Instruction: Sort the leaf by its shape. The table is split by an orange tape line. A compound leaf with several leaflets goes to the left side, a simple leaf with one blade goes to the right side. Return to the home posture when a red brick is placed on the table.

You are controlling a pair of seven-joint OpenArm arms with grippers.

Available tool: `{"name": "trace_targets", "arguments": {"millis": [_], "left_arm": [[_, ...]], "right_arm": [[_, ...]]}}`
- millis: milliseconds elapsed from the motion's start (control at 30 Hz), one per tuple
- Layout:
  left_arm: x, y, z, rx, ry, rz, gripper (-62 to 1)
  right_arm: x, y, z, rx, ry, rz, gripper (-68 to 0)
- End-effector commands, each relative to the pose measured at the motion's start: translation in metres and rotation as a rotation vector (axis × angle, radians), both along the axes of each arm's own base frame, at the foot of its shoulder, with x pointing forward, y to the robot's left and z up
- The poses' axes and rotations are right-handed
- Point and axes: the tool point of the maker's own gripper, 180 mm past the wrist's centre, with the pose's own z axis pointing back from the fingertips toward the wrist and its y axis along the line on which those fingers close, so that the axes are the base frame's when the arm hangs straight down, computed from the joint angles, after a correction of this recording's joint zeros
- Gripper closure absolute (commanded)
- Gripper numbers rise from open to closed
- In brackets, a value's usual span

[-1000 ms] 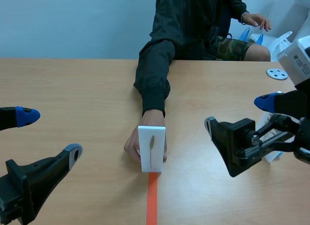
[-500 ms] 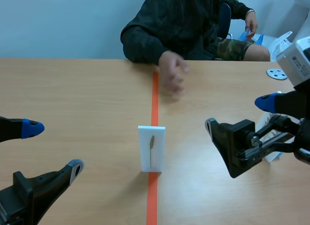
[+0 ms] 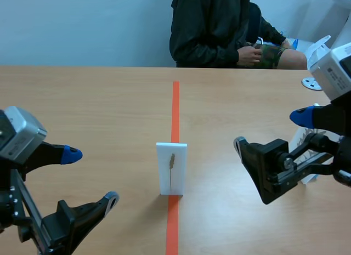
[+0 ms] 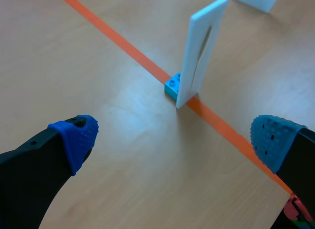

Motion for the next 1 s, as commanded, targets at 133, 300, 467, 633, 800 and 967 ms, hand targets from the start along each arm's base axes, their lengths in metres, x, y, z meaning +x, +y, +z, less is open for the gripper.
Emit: {"name": "trace_targets", "arguments": {"millis": [133, 300, 467, 633, 800, 967], "left_arm": [[0.019, -0.006, -0.009, -0.066, -0.023, 0.029, -62.3], [0.026, -0.021, -0.023, -0.101, -0.005, 0.008, -62.3], [0.029, -0.041, -0.033, -0.130, -0.008, -0.040, -62.3], [0.034, -0.060, -0.043, -0.134, -0.012, -0.093, -62.3], [0.042, -0.076, -0.048, -0.152, -0.027, -0.129, -62.3], [0.047, -0.093, -0.054, -0.176, -0.019, -0.151, -62.3]], "right_arm": [[0.004, -0.004, 0.004, -0.037, -0.029, -0.001, -67.9], [0.004, -0.006, 0.003, -0.060, -0.037, 0.001, -67.9], [0.004, -0.007, 0.002, -0.080, -0.039, 0.001, -67.9], [0.004, -0.007, 0.001, -0.089, -0.039, 0.002, -67.9], [0.004, -0.009, 0.000, -0.115, -0.041, 0.002, -67.9], [0.004, -0.010, 0.000, -0.115, -0.041, 0.001, -67.9]]}}
